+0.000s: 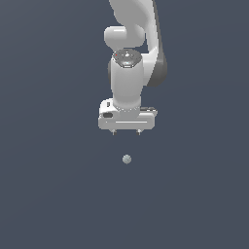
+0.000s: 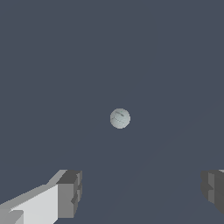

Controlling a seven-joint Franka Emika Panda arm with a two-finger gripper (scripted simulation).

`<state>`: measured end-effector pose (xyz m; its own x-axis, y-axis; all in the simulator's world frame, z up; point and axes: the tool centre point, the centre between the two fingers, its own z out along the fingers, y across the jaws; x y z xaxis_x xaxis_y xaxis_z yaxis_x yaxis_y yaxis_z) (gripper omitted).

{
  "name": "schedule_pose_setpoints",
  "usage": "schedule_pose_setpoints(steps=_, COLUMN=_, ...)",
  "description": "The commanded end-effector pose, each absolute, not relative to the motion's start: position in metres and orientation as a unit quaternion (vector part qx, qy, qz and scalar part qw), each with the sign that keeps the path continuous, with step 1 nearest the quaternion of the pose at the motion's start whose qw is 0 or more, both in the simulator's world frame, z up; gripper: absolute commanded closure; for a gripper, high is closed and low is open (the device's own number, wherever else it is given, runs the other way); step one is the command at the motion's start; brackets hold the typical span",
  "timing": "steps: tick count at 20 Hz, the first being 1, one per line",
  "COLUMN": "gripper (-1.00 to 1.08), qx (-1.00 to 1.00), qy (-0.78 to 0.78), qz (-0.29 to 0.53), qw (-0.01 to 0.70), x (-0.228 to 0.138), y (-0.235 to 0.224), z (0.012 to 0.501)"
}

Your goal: Pick up the object and move it to a goal position.

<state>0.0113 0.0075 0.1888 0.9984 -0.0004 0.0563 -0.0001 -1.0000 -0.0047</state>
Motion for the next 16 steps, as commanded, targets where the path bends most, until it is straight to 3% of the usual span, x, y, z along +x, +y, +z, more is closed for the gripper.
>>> schedule_pose_setpoints(steps=1, gripper=-0.92, qx=-1.0, qy=0.0, qz=-0.028, qw=0.002, x=0.011, y=0.007, z=0.189)
schedule_pose_setpoints(steps=9, gripper=-0.92, qx=-0.999, qy=-0.017, qz=-0.027, qw=0.016, x=0.014, y=0.037, z=0.196)
schedule_pose_setpoints(steps=16, gripper=-0.92, qx=-0.999, qy=-0.011, qz=-0.026, qw=0.015, x=0.016, y=0.036, z=0.193)
